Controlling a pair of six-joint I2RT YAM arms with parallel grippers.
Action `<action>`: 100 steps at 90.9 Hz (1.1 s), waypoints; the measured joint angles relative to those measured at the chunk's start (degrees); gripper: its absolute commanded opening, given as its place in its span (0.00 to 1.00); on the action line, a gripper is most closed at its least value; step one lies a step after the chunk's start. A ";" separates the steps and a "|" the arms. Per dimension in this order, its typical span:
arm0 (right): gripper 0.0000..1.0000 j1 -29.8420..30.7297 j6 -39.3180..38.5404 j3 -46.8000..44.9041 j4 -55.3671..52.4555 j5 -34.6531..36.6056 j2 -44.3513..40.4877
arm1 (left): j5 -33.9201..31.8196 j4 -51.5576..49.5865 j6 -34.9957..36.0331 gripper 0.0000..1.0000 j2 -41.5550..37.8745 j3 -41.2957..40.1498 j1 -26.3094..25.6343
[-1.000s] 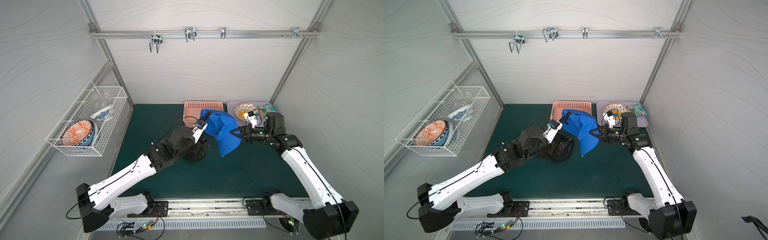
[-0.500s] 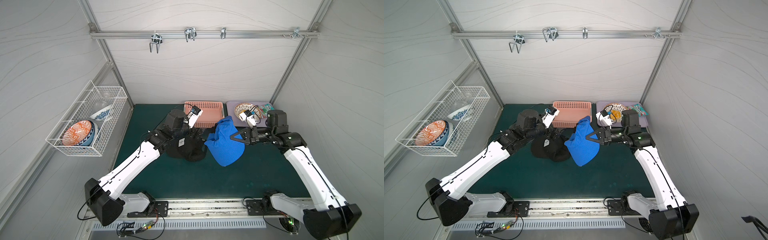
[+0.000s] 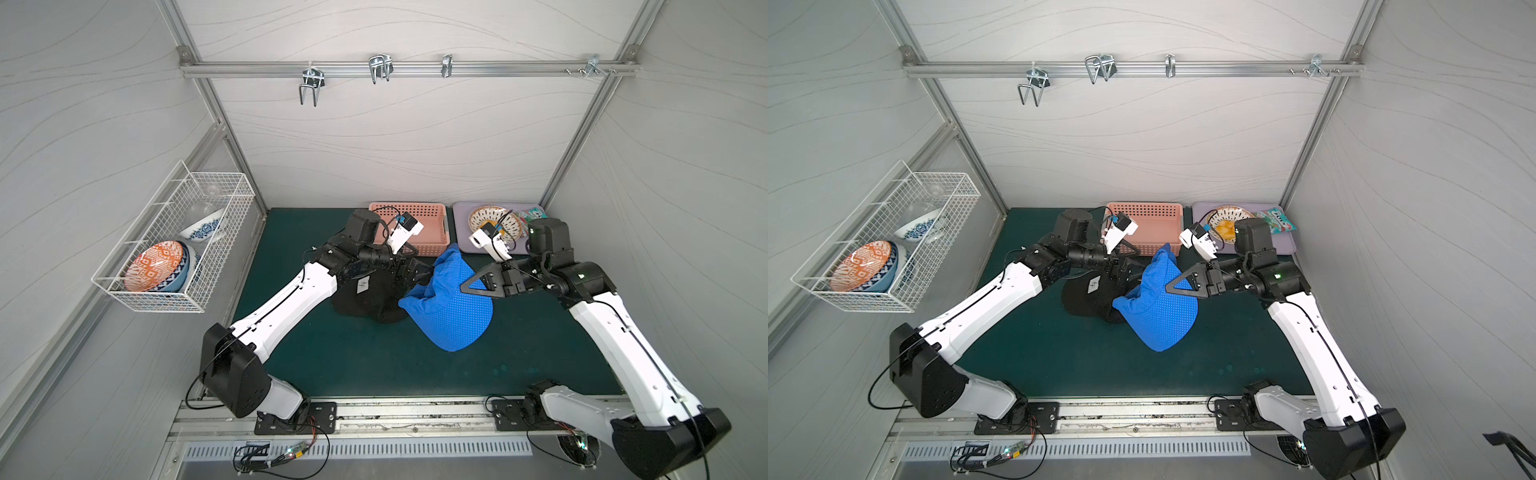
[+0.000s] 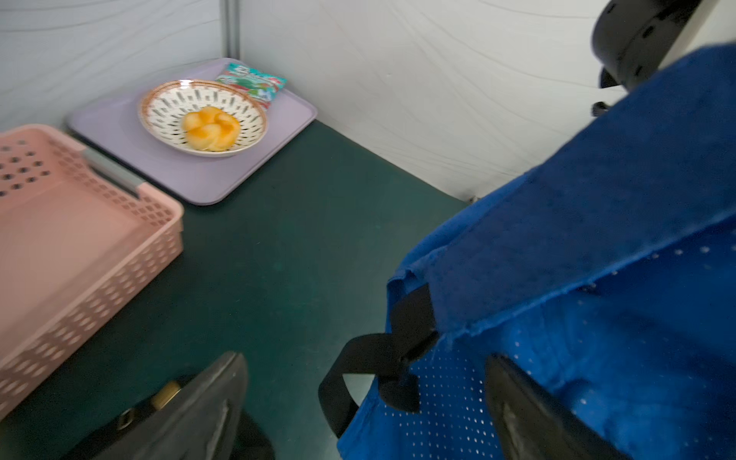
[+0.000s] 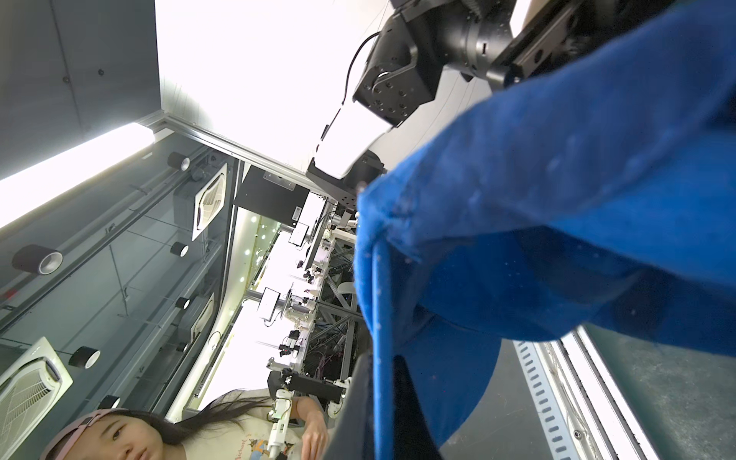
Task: Turn the baseball cap inside out
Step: Turn over the baseball cap.
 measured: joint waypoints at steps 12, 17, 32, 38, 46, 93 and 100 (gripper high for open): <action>0.00 0.90 4.13 1.68 3.58 0.68 0.00 | 7.28 7.15 -6.43 0.92 1.14 -5.18 -0.13; 0.00 1.36 6.21 2.89 5.51 1.77 0.00 | 9.01 9.49 -8.57 0.92 1.14 -8.22 -0.28; 0.00 2.21 12.96 6.56 12.20 6.29 0.02 | 11.78 12.17 -12.68 0.91 1.25 -12.96 -2.67; 0.00 2.32 15.82 7.50 14.38 8.70 0.13 | 11.80 14.93 -14.25 0.91 0.98 -14.21 -3.76; 0.00 2.36 20.70 7.91 17.29 12.92 0.20 | 9.11 19.56 -16.33 0.96 -1.33 -18.23 -4.04; 0.00 2.56 40.24 5.62 23.87 44.48 0.13 | -33.48 17.07 -20.17 1.00 -32.98 -32.00 8.26; 0.00 3.02 41.44 4.37 22.40 48.74 -0.02 | -33.31 15.58 -16.98 0.99 -35.74 -31.85 8.59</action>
